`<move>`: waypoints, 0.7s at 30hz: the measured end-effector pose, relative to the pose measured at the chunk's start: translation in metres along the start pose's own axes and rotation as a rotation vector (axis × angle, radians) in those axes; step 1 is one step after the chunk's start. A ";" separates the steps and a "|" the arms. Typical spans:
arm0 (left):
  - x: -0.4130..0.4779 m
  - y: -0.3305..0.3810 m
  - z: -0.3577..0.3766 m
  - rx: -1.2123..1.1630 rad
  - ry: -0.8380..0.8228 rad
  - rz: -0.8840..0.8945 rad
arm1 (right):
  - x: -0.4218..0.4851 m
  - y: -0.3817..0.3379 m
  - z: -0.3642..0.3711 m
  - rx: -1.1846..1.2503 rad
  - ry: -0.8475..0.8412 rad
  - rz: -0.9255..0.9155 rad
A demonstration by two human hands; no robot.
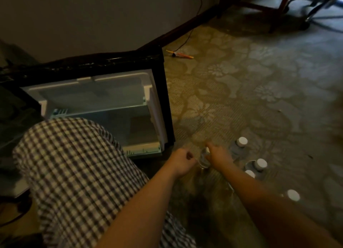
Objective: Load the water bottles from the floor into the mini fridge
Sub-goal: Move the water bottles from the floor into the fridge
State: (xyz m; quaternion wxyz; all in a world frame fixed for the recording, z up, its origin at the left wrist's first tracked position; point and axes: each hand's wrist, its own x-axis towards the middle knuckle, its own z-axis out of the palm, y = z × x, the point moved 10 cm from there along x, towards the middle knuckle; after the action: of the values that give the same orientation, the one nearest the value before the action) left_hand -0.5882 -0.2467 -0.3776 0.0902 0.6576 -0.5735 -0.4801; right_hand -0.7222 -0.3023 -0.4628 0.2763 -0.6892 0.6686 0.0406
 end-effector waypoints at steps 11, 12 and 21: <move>-0.006 -0.005 0.006 -0.020 -0.065 -0.021 | -0.038 0.004 -0.030 0.446 0.178 -0.090; -0.008 -0.003 0.008 -0.019 -0.079 -0.011 | -0.046 -0.001 -0.041 0.492 0.205 -0.128; -0.025 0.036 0.004 -0.258 -0.126 0.233 | -0.103 -0.070 -0.169 0.688 0.410 -0.441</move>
State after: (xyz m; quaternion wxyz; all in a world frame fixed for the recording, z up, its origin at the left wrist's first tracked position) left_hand -0.6128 -0.2356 -0.3424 0.1927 0.5382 -0.5839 -0.5764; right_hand -0.7200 -0.2868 -0.2535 0.3532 -0.6772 0.5213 -0.3808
